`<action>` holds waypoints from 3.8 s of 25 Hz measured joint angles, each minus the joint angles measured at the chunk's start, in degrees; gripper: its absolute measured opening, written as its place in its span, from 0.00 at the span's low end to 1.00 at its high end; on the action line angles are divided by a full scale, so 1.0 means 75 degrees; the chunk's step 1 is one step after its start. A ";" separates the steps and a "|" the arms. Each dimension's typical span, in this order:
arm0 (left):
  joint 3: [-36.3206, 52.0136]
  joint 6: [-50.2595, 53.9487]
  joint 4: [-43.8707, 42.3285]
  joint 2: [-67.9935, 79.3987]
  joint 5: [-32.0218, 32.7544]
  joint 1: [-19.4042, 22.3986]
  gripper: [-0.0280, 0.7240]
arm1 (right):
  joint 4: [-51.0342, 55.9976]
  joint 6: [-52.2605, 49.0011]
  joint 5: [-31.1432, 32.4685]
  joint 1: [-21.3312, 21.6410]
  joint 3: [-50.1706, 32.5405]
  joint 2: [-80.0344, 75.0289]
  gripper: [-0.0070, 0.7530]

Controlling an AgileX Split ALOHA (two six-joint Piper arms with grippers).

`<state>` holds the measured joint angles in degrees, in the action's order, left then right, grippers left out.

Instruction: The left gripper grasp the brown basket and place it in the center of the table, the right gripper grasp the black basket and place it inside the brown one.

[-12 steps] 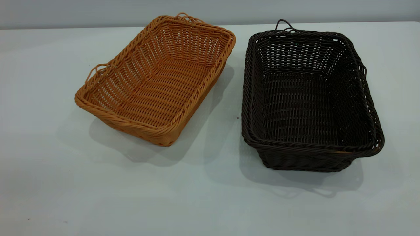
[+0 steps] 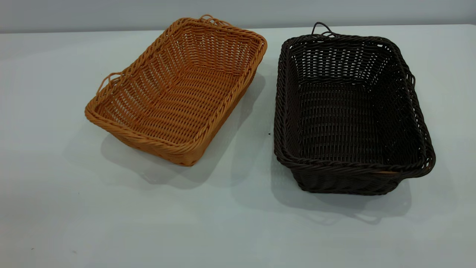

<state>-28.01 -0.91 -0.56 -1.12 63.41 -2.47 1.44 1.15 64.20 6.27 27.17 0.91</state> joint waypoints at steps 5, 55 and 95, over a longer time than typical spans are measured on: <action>0.0000 0.0000 0.0000 0.0000 0.0000 0.0000 0.80 | 0.0000 0.0000 0.0000 0.0000 0.0000 0.0000 0.77; -0.8121 -0.1790 0.0775 1.7715 -0.5891 -0.1446 0.80 | 0.0563 -0.0711 -0.0360 -0.0007 0.1103 -0.3740 0.77; -1.0067 -0.2785 0.0740 1.7634 -0.5501 -0.1458 0.14 | 1.0603 0.2108 -0.3695 -0.2283 0.1273 -1.5100 0.77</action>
<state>-103.51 -21.80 4.99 131.13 22.15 -13.40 80.96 16.96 36.49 -10.86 36.71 -112.34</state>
